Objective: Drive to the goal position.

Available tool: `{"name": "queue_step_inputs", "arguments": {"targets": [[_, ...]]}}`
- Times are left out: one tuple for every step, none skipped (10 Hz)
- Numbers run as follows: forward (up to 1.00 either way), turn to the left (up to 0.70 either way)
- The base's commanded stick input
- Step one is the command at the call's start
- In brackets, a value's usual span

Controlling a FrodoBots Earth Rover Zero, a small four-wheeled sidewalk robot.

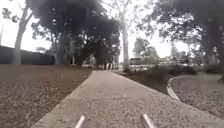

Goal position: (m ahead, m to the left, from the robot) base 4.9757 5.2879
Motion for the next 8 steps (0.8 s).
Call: {"name": "queue_step_inputs", "arguments": {"targets": [[1.0, 0.0], [1.0, 0.0], [1.0, 0.0], [1.0, 0.0], [1.0, 0.0], [1.0, 0.0], [1.0, 0.07], [1.0, 0.32]]}}
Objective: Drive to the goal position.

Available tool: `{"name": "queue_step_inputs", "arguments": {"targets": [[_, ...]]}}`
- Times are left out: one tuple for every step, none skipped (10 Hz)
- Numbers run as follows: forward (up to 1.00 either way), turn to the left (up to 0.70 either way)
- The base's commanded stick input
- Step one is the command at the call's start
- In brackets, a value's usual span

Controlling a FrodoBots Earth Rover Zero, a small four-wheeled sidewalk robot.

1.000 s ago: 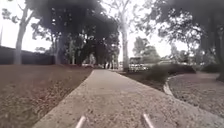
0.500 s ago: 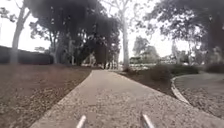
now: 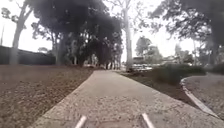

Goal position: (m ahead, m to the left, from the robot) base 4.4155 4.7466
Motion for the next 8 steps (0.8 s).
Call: {"name": "queue_step_inputs", "arguments": {"targets": [[1.0, 0.32], [1.0, 0.33], [1.0, 0.35], [1.0, 0.39], [1.0, 0.4], [1.0, 0.26], [1.0, 0.0], [1.0, 0.0]]}}
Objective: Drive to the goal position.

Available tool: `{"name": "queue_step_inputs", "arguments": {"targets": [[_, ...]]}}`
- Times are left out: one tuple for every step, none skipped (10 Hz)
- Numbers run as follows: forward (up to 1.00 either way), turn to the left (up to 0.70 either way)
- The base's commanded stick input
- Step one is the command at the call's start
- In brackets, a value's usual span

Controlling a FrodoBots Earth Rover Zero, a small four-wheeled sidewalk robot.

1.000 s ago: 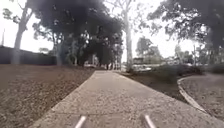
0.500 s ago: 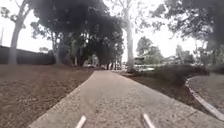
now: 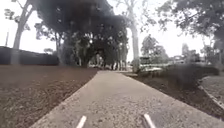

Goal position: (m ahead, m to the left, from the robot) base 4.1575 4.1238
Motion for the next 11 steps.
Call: {"name": "queue_step_inputs", "arguments": {"targets": [[1.0, 0.0], [1.0, 0.06], [1.0, 0.12], [1.0, 0.0], [1.0, 0.0], [1.0, 0.0], [1.0, 0.0], [1.0, -0.09], [1.0, -0.38], [1.0, -0.38], [1.0, -0.38]]}}
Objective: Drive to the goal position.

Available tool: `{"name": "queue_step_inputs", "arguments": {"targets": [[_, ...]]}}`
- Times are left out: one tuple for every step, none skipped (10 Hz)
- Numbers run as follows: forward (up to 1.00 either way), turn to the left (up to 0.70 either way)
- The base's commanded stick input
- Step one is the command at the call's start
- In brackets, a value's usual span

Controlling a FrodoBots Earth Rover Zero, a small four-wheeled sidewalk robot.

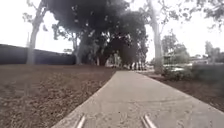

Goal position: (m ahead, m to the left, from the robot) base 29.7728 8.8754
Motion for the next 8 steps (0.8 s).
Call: {"name": "queue_step_inputs", "arguments": {"targets": [[1.0, -0.38], [1.0, -0.38], [1.0, -0.38], [1.0, -0.37], [1.0, -0.12], [1.0, 0.0], [1.0, 0.0], [1.0, 0.0]]}}
